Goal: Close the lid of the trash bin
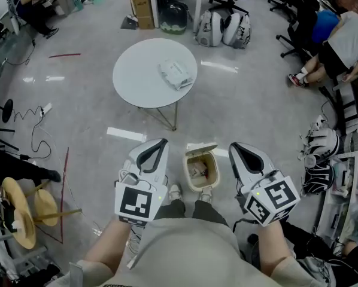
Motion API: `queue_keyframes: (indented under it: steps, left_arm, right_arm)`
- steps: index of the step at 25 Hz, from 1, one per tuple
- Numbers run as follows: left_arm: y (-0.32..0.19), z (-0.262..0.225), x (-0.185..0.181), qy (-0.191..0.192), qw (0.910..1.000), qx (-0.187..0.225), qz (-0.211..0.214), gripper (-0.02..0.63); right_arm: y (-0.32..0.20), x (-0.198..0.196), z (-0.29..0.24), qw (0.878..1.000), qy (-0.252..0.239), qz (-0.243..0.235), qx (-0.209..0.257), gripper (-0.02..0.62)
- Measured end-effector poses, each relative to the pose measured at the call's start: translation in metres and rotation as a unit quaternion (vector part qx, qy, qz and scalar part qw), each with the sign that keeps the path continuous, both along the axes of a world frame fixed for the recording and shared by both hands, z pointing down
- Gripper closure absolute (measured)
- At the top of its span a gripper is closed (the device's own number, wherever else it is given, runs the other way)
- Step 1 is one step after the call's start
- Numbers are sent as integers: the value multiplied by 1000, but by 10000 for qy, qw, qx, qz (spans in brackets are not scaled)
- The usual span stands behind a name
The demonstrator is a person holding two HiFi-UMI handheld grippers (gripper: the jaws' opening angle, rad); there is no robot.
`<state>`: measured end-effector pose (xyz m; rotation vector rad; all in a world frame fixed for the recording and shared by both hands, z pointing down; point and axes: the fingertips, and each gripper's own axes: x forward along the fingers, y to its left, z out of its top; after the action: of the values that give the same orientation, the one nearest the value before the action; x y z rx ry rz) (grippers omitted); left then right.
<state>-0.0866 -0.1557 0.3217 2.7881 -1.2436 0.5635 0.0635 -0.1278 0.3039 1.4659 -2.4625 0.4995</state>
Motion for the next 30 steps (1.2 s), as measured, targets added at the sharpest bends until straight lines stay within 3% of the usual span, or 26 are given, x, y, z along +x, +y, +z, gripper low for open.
queue_keyframes:
  steps: [7,13,23,30]
  left_arm:
    - [-31,49,22,-188,9986,-484,-138,603]
    - [-51,121,30,-292,9918,-1188,-371,603]
    - [-65,243,25,-461,9740,-2115,-660,603]
    - [-49,329,35,-532,9570,-2790,-596,603]
  right_arm:
    - [-56,9,71,9968,88,-398,-690,592]
    - [-93,13,165,9878,61,-613,-1433,592]
    - [-111,22,350,9605,276,-348,-2748,592]
    - [-94,31,447,9367,495,-300,-3452,592]
